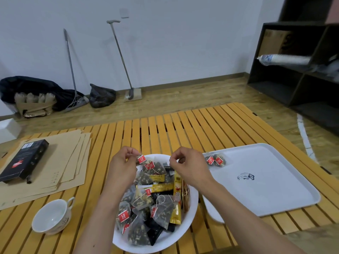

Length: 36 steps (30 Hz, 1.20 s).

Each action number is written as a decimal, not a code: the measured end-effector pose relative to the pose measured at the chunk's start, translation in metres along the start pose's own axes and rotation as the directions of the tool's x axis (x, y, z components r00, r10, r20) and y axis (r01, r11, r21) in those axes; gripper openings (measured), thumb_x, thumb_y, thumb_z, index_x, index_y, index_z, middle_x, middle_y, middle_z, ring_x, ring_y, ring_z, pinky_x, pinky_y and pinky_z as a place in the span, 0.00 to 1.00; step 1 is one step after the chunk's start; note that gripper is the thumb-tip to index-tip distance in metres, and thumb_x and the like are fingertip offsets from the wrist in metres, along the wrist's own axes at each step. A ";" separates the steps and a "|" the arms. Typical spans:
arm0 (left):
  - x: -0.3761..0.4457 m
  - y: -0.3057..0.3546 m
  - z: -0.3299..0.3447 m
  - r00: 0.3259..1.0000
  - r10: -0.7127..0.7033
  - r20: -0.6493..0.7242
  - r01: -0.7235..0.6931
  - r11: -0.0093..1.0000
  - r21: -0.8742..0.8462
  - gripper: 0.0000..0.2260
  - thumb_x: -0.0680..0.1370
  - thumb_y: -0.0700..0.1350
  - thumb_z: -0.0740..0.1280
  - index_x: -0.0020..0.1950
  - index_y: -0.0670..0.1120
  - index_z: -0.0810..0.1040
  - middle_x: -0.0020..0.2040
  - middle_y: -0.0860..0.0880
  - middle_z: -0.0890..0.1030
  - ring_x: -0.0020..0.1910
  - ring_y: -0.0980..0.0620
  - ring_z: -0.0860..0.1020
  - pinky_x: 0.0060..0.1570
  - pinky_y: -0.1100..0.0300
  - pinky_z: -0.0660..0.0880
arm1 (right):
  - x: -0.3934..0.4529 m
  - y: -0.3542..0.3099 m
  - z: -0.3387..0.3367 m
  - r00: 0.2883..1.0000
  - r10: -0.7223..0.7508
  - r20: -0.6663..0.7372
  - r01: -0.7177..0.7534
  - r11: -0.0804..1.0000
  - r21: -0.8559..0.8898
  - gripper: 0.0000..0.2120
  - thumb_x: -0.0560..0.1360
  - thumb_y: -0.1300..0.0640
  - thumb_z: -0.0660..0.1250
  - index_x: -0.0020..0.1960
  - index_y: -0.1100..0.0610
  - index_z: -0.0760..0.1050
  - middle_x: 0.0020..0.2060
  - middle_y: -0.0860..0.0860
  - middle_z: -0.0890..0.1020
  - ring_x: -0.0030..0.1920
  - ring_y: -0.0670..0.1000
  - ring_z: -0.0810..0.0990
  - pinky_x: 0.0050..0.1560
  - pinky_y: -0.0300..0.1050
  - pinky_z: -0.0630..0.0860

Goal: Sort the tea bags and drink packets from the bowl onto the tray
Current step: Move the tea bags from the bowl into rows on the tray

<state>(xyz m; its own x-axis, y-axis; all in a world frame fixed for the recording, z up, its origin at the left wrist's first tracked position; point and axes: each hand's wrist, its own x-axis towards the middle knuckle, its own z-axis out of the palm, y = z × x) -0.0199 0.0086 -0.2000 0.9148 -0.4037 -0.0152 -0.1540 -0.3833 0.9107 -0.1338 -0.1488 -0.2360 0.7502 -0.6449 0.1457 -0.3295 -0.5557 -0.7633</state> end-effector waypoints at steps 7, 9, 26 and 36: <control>-0.004 0.005 0.009 0.999 -0.012 0.032 0.014 0.999 -0.047 0.10 0.84 0.36 0.59 0.47 0.42 0.77 0.47 0.49 0.82 0.42 0.50 0.80 0.40 0.57 0.76 | -0.006 0.008 0.014 0.994 -0.057 0.093 0.071 0.985 -0.156 0.24 0.73 0.37 0.71 0.65 0.46 0.78 0.59 0.41 0.82 0.60 0.44 0.77 0.56 0.47 0.78; -0.007 0.005 0.009 0.997 -0.052 0.064 0.056 0.995 -0.076 0.10 0.84 0.37 0.59 0.46 0.43 0.77 0.47 0.44 0.83 0.35 0.46 0.77 0.37 0.56 0.74 | -0.004 0.006 0.028 0.993 -0.110 0.052 0.119 0.969 -0.216 0.20 0.75 0.40 0.71 0.64 0.47 0.80 0.61 0.44 0.82 0.64 0.48 0.75 0.59 0.48 0.75; -0.013 0.016 0.020 0.954 -0.099 0.285 0.185 0.937 -0.295 0.19 0.74 0.36 0.76 0.63 0.45 0.75 0.54 0.43 0.86 0.45 0.44 0.82 0.43 0.55 0.81 | -0.010 0.052 -0.144 0.984 0.081 -0.158 -0.081 0.997 0.008 0.05 0.72 0.56 0.77 0.39 0.53 0.82 0.35 0.44 0.85 0.39 0.36 0.81 0.36 0.28 0.71; -0.020 0.021 0.063 0.927 -0.052 0.372 0.160 0.951 -0.265 0.14 0.74 0.41 0.77 0.58 0.41 0.82 0.49 0.43 0.88 0.44 0.46 0.84 0.52 0.47 0.84 | 0.004 0.131 -0.144 0.967 0.169 -0.191 -0.207 0.958 -0.200 0.04 0.76 0.55 0.73 0.45 0.47 0.82 0.42 0.44 0.85 0.47 0.47 0.83 0.45 0.46 0.79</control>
<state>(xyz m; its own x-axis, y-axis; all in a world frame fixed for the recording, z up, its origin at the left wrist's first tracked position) -0.0648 -0.0434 -0.2065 0.7167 -0.6634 -0.2151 0.0990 -0.2086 0.9730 -0.2567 -0.2994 -0.2445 0.5597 -0.8181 0.1320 -0.5858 -0.5033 -0.6353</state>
